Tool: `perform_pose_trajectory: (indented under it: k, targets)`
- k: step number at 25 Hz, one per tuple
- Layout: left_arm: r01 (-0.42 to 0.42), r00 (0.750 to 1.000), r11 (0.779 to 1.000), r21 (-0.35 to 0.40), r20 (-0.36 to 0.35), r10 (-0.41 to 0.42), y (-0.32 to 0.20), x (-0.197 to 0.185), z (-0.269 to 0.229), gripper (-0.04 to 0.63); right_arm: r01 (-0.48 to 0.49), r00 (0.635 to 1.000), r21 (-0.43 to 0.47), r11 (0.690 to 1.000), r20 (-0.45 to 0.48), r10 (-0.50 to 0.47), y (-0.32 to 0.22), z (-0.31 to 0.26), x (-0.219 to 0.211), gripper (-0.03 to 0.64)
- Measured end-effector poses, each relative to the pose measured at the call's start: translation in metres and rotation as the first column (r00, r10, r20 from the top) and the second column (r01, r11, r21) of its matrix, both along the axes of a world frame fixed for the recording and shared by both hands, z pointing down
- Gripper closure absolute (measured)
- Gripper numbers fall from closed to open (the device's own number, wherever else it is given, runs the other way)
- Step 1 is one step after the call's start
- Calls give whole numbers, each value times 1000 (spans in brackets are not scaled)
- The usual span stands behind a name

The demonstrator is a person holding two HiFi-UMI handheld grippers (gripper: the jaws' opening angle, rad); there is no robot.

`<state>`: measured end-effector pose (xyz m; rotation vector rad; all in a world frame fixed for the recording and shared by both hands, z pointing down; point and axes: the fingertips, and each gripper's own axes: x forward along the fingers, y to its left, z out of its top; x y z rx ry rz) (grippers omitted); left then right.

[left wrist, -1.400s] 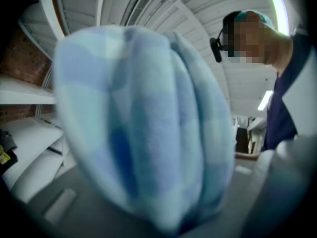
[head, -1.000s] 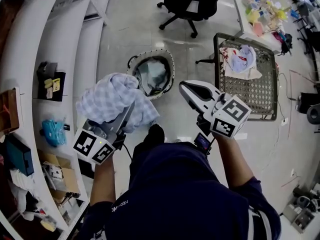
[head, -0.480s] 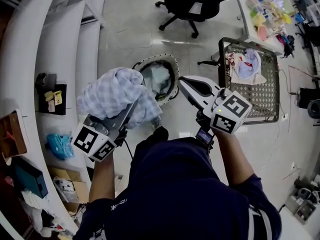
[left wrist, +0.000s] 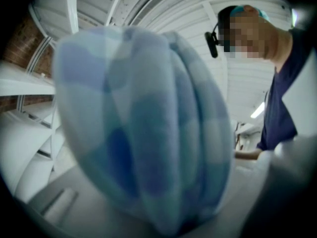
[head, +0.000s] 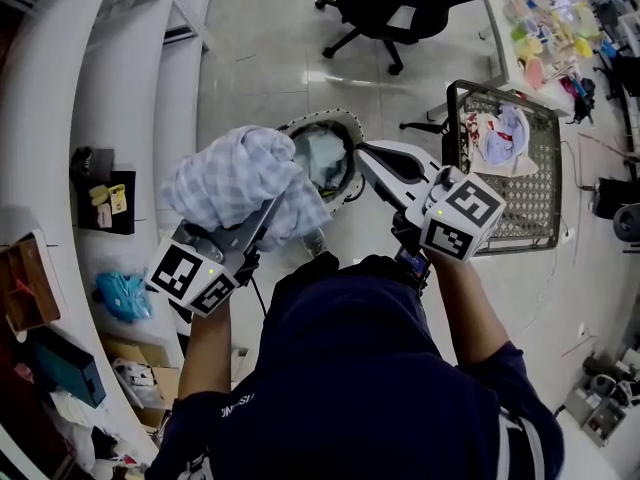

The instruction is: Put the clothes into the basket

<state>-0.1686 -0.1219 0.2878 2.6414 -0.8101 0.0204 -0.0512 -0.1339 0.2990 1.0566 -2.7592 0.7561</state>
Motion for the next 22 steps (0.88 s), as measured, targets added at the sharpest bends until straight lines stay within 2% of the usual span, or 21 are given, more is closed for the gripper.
perform_pose_trajectory:
  k: [10,16,22]
  targets:
    - [31,1000,999,-34,6,-31,-15,2,15,430,28,1000,-22,999,-10,-28,-22,10,1,611]
    - [83,996,995,-50,18,-82,-17,11,23,430,89,996,-49,995,4,-89,-29,22,2,611]
    - [149,988,985,-87,44,-145,-22,35,35,430,167,986,-66,984,9,-167,-44,35,18,610]
